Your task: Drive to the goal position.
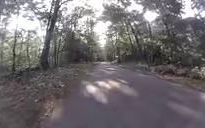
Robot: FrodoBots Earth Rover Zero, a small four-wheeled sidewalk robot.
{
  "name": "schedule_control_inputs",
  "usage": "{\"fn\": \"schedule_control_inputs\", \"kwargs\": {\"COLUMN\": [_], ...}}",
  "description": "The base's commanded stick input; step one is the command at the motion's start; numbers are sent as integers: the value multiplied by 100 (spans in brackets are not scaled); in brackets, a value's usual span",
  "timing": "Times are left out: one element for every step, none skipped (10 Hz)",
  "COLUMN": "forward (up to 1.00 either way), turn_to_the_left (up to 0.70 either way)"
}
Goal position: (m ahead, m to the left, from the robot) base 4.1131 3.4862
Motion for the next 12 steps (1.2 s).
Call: {"fn": "schedule_control_inputs", "kwargs": {"forward": [6, 6, 6, 6, 6, 6, 6, 5, 5, 5, 6, 6], "turn_to_the_left": [-1, -1, -1, -1, -1, -1, -1, -1, -1, -1, -1, -1]}}
